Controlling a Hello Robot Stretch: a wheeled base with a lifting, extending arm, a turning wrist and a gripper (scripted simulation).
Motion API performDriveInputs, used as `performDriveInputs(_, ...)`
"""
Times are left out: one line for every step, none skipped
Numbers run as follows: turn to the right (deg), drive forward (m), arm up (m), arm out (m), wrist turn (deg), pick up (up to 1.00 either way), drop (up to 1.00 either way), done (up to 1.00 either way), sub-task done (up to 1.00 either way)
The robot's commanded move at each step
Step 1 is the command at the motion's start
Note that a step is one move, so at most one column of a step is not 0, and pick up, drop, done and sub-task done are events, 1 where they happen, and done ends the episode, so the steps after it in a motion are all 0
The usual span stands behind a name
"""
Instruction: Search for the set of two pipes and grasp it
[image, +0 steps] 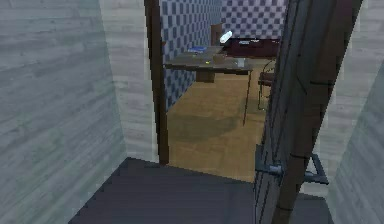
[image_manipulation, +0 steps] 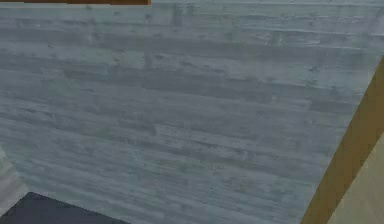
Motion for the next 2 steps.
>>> performDriveInputs(-6.0, 0.00, 0.00, 0.00, 0.0, 0.00, 0.00, 0.00, 0.00)
performDriveInputs(0.0, 0.40, 0.00, 0.00, 0.0, 0.00, 0.00, 0.00, 0.00)
